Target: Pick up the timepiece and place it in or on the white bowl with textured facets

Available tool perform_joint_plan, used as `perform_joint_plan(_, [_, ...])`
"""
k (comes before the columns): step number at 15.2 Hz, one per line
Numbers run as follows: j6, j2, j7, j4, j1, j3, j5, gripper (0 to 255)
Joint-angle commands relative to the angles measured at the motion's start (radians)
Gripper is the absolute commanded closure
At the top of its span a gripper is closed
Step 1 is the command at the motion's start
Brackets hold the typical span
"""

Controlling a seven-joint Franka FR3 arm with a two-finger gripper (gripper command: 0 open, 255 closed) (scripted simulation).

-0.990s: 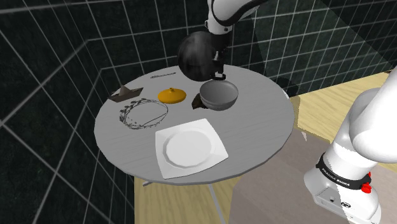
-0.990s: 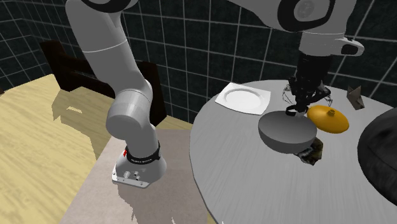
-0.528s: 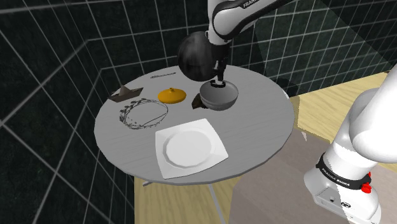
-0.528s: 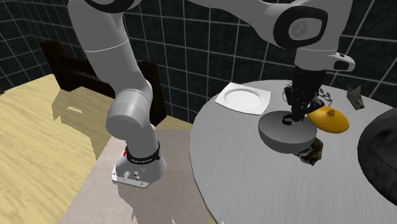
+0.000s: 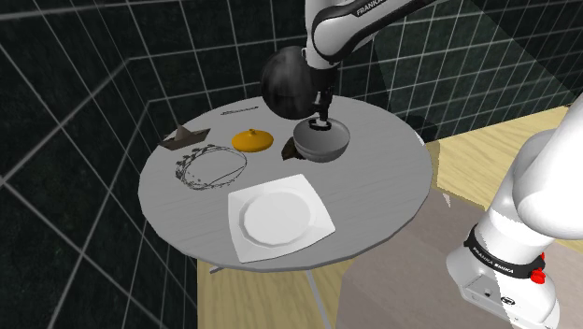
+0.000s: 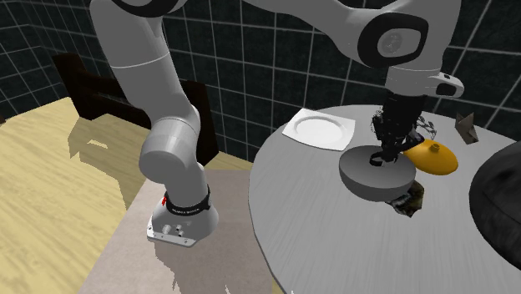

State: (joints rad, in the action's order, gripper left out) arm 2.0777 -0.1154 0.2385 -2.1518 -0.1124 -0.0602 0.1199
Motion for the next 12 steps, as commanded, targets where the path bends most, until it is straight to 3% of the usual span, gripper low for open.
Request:
perform_joint_plan(1, [0.0,0.0,0.0,0.0,0.0,0.0,0.0,0])
perform_joint_plan(6, [0.0,0.0,0.0,0.0,0.0,0.0,0.0,0])
perform_joint_plan(10, [-0.126,-0.036,0.002,0.09,-0.006,0.007,-0.005,0])
perform_joint_plan(12, [-0.126,-0.036,0.002,0.089,-0.006,0.007,-0.005,0])
